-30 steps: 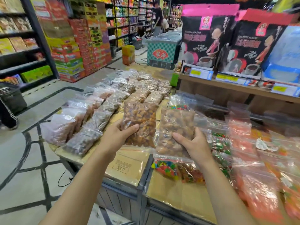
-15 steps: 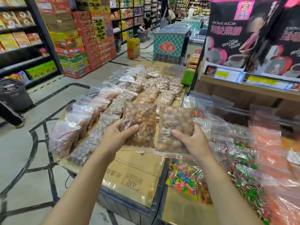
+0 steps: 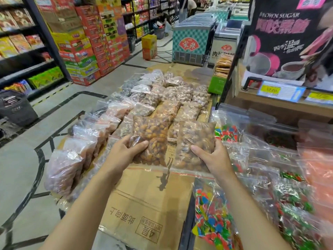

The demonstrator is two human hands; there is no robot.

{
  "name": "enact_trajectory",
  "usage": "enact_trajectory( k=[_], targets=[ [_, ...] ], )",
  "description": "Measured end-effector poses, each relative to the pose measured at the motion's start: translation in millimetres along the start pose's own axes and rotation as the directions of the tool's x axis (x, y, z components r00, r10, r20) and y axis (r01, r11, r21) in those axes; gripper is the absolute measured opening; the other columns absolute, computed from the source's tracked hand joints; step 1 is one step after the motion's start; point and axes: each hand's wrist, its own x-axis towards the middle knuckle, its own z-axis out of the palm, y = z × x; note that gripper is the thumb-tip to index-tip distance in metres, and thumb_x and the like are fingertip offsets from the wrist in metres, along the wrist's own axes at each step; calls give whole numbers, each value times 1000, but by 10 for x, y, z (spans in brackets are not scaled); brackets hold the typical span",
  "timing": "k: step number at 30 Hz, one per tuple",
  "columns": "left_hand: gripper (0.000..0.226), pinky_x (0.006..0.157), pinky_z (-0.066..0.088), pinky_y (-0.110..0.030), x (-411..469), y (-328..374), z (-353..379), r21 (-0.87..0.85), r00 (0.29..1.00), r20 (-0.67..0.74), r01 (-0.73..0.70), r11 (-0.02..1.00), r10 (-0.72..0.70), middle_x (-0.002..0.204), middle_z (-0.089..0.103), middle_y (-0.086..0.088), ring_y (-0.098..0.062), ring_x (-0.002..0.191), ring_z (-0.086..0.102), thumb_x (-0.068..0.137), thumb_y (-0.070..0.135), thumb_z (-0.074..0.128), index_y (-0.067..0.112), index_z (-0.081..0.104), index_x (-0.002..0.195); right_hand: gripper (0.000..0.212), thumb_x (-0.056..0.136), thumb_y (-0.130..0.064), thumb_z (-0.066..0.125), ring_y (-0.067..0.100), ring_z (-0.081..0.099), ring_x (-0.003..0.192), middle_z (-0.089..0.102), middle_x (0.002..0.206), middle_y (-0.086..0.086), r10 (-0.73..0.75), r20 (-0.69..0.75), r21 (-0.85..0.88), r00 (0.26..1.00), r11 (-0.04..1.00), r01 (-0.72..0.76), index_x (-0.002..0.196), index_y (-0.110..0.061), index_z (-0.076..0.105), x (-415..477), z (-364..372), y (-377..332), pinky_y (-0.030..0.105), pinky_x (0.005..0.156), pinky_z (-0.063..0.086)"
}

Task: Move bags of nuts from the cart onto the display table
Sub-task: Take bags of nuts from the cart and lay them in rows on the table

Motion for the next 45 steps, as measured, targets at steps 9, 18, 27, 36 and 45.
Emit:
enact_trajectory(
  k=[9, 18, 27, 36, 45],
  targets=[
    [18, 78, 63, -38, 662, -156, -204, 92, 991, 128, 23, 996, -35, 93, 83, -6, -28, 88, 80, 95, 19, 79, 9, 72, 109, 59, 80, -44, 90, 9, 70, 101, 72, 114, -8, 53, -131, -120, 990, 990, -69, 125, -24, 58, 151, 397, 74, 27, 78, 54],
    [69, 95, 62, -50, 1383, -582, -416, 129, 958, 261, 87, 988, -118, 119, 80, -2, -24, 101, 79, 77, 49, 90, 17, 66, 134, 88, 60, -62, 92, 16, 73, 107, 74, 119, -4, 173, -293, -77, 940, 976, -204, 129, -19, 58, 308, 919, 340, 41, 93, 60],
    [34, 71, 55, -22, 1837, -1011, -398, 286, 961, 237, 71, 956, -142, 108, 76, -9, -22, 93, 72, 91, 36, 82, 11, 68, 108, 79, 79, -46, 91, 19, 66, 112, 66, 127, -2, 259, -284, -200, 923, 926, -321, 140, -16, 49, 711, 1230, 634, 37, 94, 53],
    [24, 74, 53, -20, 2023, -1234, -332, 304, 945, 255, 122, 945, -204, 104, 80, 7, -7, 92, 76, 94, 24, 80, 22, 70, 116, 104, 76, -58, 88, 23, 59, 132, 57, 149, -2, 318, -288, -302, 903, 865, -401, 158, -20, 35, 1031, 1395, 869, 46, 108, 50],
    [39, 101, 56, -41, 2137, -1322, -274, 428, 941, 227, 134, 894, -250, 118, 76, 7, -16, 109, 72, 95, 25, 79, 23, 63, 130, 91, 73, -61, 88, 19, 68, 113, 66, 127, -11, 374, -334, -330, 865, 813, -479, 146, -31, 42, 1067, 1351, 1028, 49, 97, 58]
  ],
)
